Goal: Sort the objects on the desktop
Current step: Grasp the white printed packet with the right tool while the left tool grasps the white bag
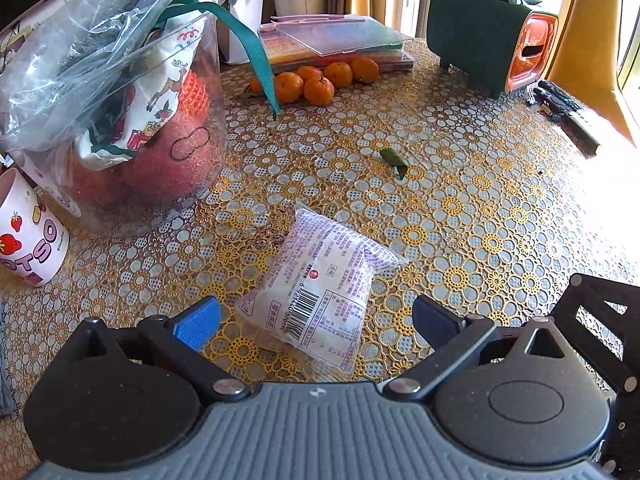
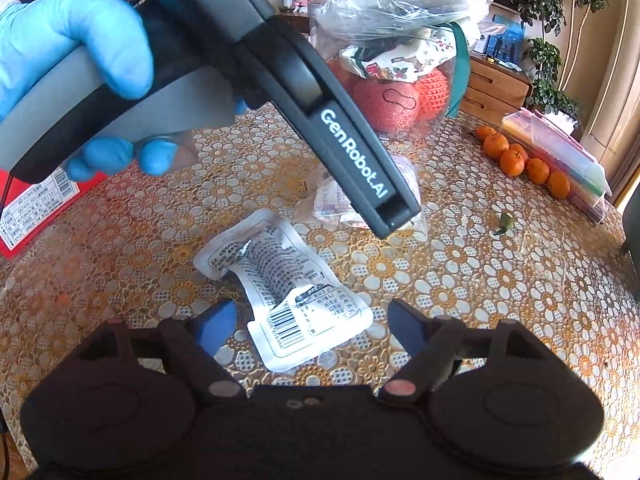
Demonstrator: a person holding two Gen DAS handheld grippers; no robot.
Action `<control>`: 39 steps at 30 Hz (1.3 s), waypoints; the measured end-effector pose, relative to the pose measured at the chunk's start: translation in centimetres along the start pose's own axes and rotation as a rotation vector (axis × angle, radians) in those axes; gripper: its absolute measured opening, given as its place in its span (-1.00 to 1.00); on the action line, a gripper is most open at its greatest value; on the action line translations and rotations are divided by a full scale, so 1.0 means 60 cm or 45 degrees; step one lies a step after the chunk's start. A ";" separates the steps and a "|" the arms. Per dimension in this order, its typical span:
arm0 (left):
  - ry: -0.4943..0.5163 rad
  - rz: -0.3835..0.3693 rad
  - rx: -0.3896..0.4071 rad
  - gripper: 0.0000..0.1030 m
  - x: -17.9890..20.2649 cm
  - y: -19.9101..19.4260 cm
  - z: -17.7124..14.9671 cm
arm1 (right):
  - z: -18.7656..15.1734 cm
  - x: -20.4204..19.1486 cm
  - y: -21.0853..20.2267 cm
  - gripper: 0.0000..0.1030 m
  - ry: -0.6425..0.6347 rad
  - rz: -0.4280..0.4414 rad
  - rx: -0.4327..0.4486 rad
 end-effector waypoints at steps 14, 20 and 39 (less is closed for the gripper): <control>0.002 0.021 0.021 0.99 -0.008 0.030 0.013 | 0.017 -0.017 0.018 0.30 -0.098 -0.018 0.047; -0.004 0.038 0.032 0.98 -0.012 0.039 0.018 | 0.027 -0.016 0.026 0.19 -0.057 0.018 0.049; 0.001 0.041 0.045 0.18 -0.004 0.031 0.018 | 0.030 -0.007 0.028 0.06 0.018 0.076 0.034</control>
Point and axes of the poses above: each gripper's, at about its wrist camera, not at the fingertips, and y roughly the way its jaws point, x to its right, z to its top, the point moved 6 cm from there along y, roughly the way its jaws point, and after that the axes turned 7 degrees about -x, right-handed, at the moved point
